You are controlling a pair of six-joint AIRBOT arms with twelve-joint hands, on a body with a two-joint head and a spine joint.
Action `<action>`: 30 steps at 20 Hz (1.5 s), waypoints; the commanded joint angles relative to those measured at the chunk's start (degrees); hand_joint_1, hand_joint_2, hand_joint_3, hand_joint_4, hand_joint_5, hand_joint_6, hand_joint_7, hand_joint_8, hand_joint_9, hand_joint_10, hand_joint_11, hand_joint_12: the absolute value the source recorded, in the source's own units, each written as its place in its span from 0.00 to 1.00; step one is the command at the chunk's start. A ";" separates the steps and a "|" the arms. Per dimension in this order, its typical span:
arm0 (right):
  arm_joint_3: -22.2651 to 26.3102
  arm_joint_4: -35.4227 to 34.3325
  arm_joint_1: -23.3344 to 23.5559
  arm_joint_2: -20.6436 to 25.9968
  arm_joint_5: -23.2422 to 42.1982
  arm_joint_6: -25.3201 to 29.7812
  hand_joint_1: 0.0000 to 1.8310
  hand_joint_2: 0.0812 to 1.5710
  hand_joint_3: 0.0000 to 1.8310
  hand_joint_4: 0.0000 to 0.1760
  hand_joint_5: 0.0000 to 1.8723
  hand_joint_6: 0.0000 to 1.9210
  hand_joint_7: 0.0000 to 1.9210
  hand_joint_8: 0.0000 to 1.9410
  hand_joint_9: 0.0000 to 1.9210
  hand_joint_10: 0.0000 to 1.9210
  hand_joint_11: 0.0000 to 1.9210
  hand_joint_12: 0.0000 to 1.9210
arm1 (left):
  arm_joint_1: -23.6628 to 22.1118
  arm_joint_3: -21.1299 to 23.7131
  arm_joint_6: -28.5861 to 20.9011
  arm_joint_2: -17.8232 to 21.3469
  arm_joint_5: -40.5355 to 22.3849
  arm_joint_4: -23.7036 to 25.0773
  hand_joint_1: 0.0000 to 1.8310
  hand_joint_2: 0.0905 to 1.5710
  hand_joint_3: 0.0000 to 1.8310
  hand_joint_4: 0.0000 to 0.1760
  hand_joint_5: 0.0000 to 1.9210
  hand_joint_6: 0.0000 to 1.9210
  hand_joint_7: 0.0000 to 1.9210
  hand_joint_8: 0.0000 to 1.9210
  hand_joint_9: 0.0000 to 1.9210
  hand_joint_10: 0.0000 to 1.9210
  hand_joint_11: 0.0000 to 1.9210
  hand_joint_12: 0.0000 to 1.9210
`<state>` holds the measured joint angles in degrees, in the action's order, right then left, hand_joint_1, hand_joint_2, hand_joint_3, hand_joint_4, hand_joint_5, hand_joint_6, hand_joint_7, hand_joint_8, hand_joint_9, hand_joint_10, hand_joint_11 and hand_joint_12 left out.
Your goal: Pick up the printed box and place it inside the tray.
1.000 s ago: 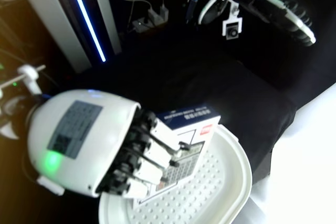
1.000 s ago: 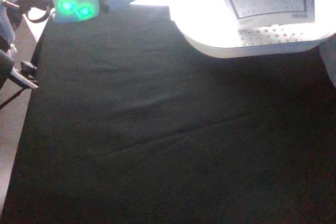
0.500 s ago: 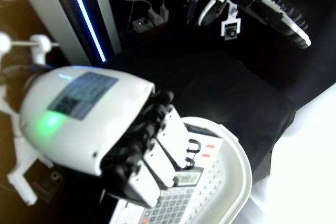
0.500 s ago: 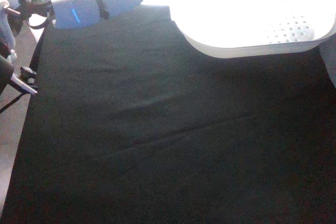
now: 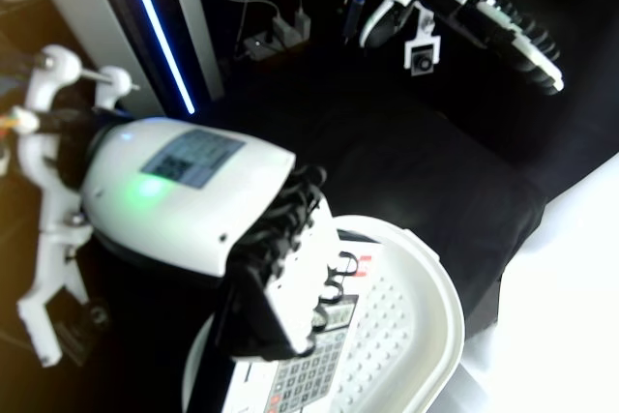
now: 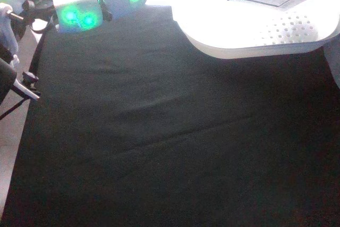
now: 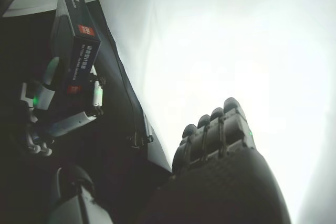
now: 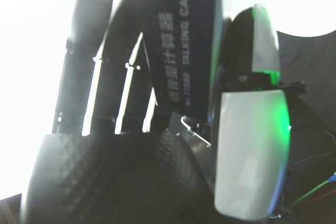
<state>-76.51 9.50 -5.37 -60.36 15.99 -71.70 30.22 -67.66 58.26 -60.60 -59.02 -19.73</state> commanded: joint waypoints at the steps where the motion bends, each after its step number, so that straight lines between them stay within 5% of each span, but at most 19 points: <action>1: -0.17 -0.12 0.99 0.46 6.59 -0.66 0.70 0.66 0.00 0.00 0.51 0.45 0.65 0.36 0.56 0.33 0.41 0.69 | -0.39 0.12 -0.37 -0.03 -6.83 0.89 0.15 0.51 0.00 0.00 0.00 0.00 0.00 0.00 0.00 0.00 0.00 0.00; 2: -0.17 -0.12 0.98 0.39 6.59 -0.66 0.62 0.61 0.00 0.00 0.46 0.21 0.57 0.19 0.52 0.29 0.35 0.66 | -0.36 0.12 -0.37 -0.07 -6.83 0.88 0.16 0.50 0.00 0.00 0.00 0.00 0.00 0.00 0.00 0.00 0.00 0.00; 3: -0.17 -0.12 0.98 0.35 6.57 -0.66 0.60 0.59 0.00 0.00 0.46 0.08 0.56 0.09 0.51 0.26 0.33 0.65 | -0.35 0.13 -0.37 -0.07 -6.83 0.88 0.16 0.49 0.00 0.00 0.00 0.00 0.00 0.00 0.00 0.00 0.00 0.00; 8: -0.14 -0.10 0.91 0.16 6.29 -0.66 0.57 0.52 0.00 0.00 0.31 0.00 0.45 0.00 0.41 0.16 0.23 0.58 | -0.23 0.16 -0.48 0.05 -6.62 0.88 0.15 0.50 0.00 0.00 0.00 0.00 0.00 0.00 0.00 0.00 0.00 0.00; 10: -0.12 -0.09 0.90 0.14 6.26 -0.66 0.52 0.50 0.00 0.28 0.19 0.00 0.36 0.00 0.37 0.09 0.15 0.58 | -0.21 0.23 -0.73 0.36 -6.66 0.88 0.15 0.51 0.00 0.00 0.00 0.00 0.00 0.00 0.00 0.00 0.03 0.01; 12: 0.01 -0.09 0.90 0.19 6.27 -0.66 0.51 0.46 0.00 0.61 0.10 0.00 0.27 0.00 0.34 0.04 0.11 0.57 | -0.17 0.25 -0.80 0.47 -6.76 0.86 0.16 0.52 0.00 0.00 0.00 0.00 0.00 0.00 0.00 0.00 0.00 0.45; 13: 0.03 -0.09 0.89 0.23 6.27 -0.66 0.51 0.45 0.00 0.72 0.07 0.00 0.24 0.00 0.32 0.03 0.09 0.57 | -0.09 0.27 -0.83 0.47 -6.79 0.83 0.16 0.53 0.00 0.00 0.00 0.00 0.00 0.00 0.00 0.00 0.00 0.54; 14: 0.07 -0.09 0.85 0.25 6.26 -0.66 0.51 0.43 0.00 0.92 0.03 0.00 0.20 0.00 0.29 0.01 0.05 0.57 | 0.01 0.30 -0.87 0.47 -6.79 0.80 0.15 0.52 0.00 0.00 0.00 0.00 0.00 0.00 0.00 0.00 0.00 0.42; 16: 0.19 -0.09 0.81 0.27 6.27 -0.66 0.50 0.40 0.00 1.00 0.00 0.00 0.13 0.00 0.23 0.00 0.00 0.53 | 0.14 0.30 -0.92 0.45 -6.79 0.68 0.15 0.51 0.00 0.00 0.00 0.00 0.00 0.00 0.00 0.00 0.00 0.04; 18: 0.35 -0.09 0.81 0.31 6.27 -0.66 0.48 0.39 0.00 1.00 0.00 0.00 0.07 0.00 0.14 0.00 0.00 0.41 | 0.16 0.30 -0.97 0.46 -6.78 0.66 0.14 0.51 0.00 0.00 0.00 0.00 0.00 0.00 0.00 0.00 0.00 0.00; 23: 0.87 -0.08 0.74 0.58 6.27 -0.66 0.47 0.37 0.00 1.00 0.00 0.00 0.04 0.00 0.09 0.00 0.00 0.34 | 0.48 0.31 -1.21 0.54 -7.01 0.57 0.14 0.52 0.00 0.00 0.00 0.00 0.00 0.00 0.00 0.00 0.00 0.00; 27: 1.26 -0.08 0.75 0.67 6.31 -0.66 0.49 0.36 0.00 1.00 0.00 0.00 0.00 0.00 0.05 0.00 0.00 0.16 | 0.80 0.31 -1.24 0.55 -7.26 0.47 0.13 0.51 0.00 0.00 0.00 0.00 0.00 0.00 0.00 0.00 0.00 0.00; 30: 1.73 -0.12 0.77 0.67 6.69 -0.65 0.47 0.34 0.00 1.00 0.00 0.00 0.01 0.00 0.07 0.00 0.00 0.21 | 0.97 0.32 -1.27 0.67 -7.53 0.30 0.13 0.51 0.00 0.00 0.00 0.00 0.00 0.00 0.00 0.00 0.00 0.00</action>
<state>-74.76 9.69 -5.37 -60.20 15.92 -71.92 31.38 -67.31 57.45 -60.53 -59.40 -19.94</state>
